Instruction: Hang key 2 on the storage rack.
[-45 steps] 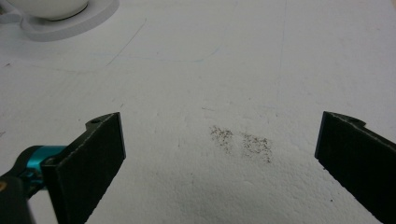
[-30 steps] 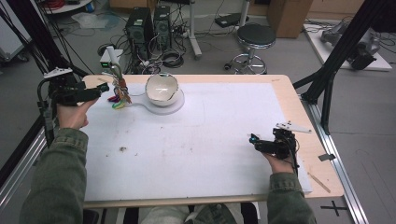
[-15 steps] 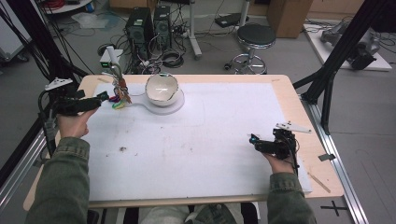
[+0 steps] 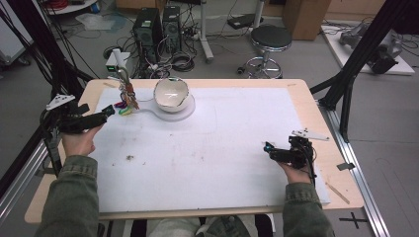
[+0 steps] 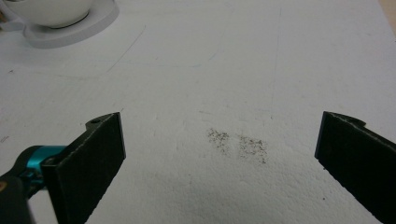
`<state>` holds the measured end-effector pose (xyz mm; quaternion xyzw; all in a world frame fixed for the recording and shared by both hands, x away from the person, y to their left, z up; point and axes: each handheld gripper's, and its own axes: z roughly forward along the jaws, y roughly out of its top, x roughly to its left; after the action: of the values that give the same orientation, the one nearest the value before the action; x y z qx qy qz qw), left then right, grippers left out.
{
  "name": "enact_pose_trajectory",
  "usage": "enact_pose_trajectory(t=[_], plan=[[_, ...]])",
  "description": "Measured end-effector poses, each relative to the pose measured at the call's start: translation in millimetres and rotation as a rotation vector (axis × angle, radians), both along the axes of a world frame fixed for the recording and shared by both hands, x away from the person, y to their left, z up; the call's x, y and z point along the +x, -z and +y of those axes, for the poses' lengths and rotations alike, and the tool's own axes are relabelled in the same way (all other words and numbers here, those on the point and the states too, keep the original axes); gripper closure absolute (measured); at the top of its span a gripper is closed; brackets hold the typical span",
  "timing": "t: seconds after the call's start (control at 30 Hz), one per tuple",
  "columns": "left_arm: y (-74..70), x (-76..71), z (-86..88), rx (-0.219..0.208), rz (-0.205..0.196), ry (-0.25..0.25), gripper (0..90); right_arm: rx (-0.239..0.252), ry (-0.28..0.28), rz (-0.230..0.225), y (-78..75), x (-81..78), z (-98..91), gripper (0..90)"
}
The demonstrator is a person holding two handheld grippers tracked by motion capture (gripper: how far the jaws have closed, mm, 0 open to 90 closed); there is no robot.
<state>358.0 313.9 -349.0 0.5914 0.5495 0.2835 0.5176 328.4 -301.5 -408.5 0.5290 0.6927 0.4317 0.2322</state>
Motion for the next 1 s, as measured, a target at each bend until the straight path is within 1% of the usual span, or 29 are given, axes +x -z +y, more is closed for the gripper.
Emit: enact_pose_trajectory(t=[0.07,0.13,0.2,0.27,0.37,0.53,0.6,0.63,0.67,0.8,0.83,0.87,0.9,0.97,1.0], plan=[[2.9,-2.2,-2.2,0.022,0.007,0.000,1.7,0.000,-0.003,0.001,0.1,0.0,0.1,0.7],[5.9,-5.3,-4.3,0.031,0.000,-0.004,1.7,0.000,-0.004,0.001,0.1,0.0,0.1,0.7],[9.2,-8.8,-6.4,0.024,-0.008,0.001,1.6,0.002,-0.005,0.010,0.7,0.4,0.3,0.6],[12.2,-11.9,-8.4,0.029,-0.020,-0.005,1.7,-0.002,-0.007,0.013,1.4,0.7,0.8,0.6],[17.4,-15.1,-8.6,0.034,-0.019,-0.017,1.6,-0.003,-0.008,0.011,1.3,0.8,0.8,0.6],[27.3,-22.3,-6.0,0.013,-0.026,-0.044,1.7,0.001,-0.001,0.007,0.9,0.5,0.1,0.7],[31.2,-26.0,-5.5,0.015,-0.025,-0.058,1.7,-0.001,-0.001,0.000,0.6,0.5,-0.5,0.6],[32.4,-27.7,-4.6,0.025,-0.023,-0.061,1.7,-0.001,0.000,0.001,0.5,0.4,-0.5,0.6],[33.0,-29.1,-4.8,0.021,-0.022,-0.066,1.7,0.000,0.000,0.003,0.6,0.5,-0.6,0.6],[39.3,-36.0,-5.6,0.029,-0.034,-0.069,1.7,-0.001,-0.001,0.001,0.5,0.4,-0.3,0.6],[42.3,-37.3,-6.0,0.035,-0.031,-0.068,1.7,0.001,-0.001,0.000,0.4,0.6,-0.3,0.7],[45.1,-38.6,-7.0,0.046,-0.019,-0.074,1.6,0.002,-0.001,0.001,0.3,0.6,-0.3,0.7],[47.4,-39.6,-7.3,0.063,-0.011,-0.073,1.7,0.002,0.001,0.001,0.3,0.7,-0.3,0.6],[51.5,-42.0,-9.4,0.063,-0.002,-0.077,1.6,0.000,-0.002,-0.002,0.3,1.4,-1.1,0.7],[52.6,-43.1,-10.8,0.074,0.008,-0.069,1.7,0.002,-0.001,0.000,0.3,1.5,-0.9,0.6]])
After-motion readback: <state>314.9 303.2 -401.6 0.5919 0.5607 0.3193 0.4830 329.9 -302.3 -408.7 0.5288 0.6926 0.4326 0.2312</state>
